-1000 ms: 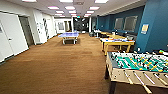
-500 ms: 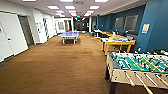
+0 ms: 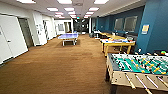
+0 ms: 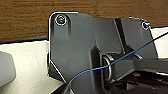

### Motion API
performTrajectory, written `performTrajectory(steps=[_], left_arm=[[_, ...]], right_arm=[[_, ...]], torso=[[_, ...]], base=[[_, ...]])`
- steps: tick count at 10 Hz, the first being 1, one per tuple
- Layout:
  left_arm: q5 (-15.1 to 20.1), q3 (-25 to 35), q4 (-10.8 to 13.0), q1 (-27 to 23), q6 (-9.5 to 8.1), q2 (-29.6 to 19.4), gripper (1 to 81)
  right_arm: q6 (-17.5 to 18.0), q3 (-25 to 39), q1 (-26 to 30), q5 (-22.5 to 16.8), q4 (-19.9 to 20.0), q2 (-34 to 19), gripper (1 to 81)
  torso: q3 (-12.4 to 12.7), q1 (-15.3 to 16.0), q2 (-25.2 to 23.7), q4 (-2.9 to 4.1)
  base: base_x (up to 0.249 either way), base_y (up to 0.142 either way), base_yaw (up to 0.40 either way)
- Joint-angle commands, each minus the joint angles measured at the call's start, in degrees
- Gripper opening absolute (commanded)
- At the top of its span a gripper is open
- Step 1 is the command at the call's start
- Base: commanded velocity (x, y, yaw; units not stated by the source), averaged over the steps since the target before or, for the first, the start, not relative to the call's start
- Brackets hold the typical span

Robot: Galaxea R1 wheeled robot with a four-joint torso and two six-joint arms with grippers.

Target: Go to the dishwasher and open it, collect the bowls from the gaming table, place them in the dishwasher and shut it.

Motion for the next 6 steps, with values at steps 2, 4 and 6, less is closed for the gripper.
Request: performTrajectory(steps=[2, 4, 6], left_arm=[[2.8, 0.0, -0.4, -3.0, -0.01, -0.9, 81.1], [2.8, 0.0, -0.4, -3.0, -0.01, -0.9, 81.1], [2.8, 0.0, -0.3, -3.0, -0.01, -0.9, 81.1]], right_arm=[[0.0, 0.6, 3.3, -2.2, -0.7, 0.2, 81.1], [0.0, 0.6, 3.4, -2.2, -0.7, 0.2, 81.1], [0.0, 0.6, 3.4, -2.2, -0.7, 0.3, 81.1]], torso=[[0.0, 0.0, 0.0, 0.0], [0.0, 0.0, 0.0, 0.0], [0.0, 0.0, 0.0, 0.0]], base=[[0.108, 0.0, 0.0], [0.113, 0.0, 0.0], [0.12, 0.0, 0.0]])
